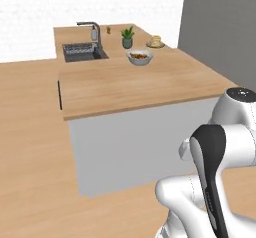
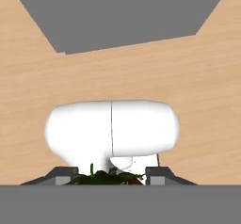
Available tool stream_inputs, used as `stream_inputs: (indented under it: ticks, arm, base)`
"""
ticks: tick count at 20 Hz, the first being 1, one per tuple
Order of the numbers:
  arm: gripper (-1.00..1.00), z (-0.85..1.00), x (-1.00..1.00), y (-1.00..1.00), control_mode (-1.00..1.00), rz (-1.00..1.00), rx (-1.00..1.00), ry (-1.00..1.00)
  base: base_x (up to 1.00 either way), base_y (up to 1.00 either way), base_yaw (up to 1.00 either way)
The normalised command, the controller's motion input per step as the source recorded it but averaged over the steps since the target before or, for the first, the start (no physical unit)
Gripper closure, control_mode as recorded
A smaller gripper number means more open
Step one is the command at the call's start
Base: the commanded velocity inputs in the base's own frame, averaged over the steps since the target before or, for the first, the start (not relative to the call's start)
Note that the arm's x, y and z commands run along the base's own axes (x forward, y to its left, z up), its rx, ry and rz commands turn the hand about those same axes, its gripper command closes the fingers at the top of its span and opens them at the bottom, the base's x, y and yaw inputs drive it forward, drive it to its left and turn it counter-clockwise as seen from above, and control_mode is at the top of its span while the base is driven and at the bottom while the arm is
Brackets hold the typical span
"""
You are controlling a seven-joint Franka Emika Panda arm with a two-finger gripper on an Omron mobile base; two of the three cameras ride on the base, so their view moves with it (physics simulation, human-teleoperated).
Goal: Take the strawberry from the fridge and place it on top of the pancake, located on the dining counter.
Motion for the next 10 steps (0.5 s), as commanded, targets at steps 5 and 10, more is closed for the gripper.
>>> stream_inputs:
  ticks: [5,10]
  arm:
    - [1.00,0.00,0.00,0.00,1.00,0.00,0.00,0.00]
    - [1.00,0.00,0.00,0.00,1.00,0.00,0.00,0.00]
  base:
    - [0.59,-1.00,-0.12]
    - [0.57,-1.00,-0.11]
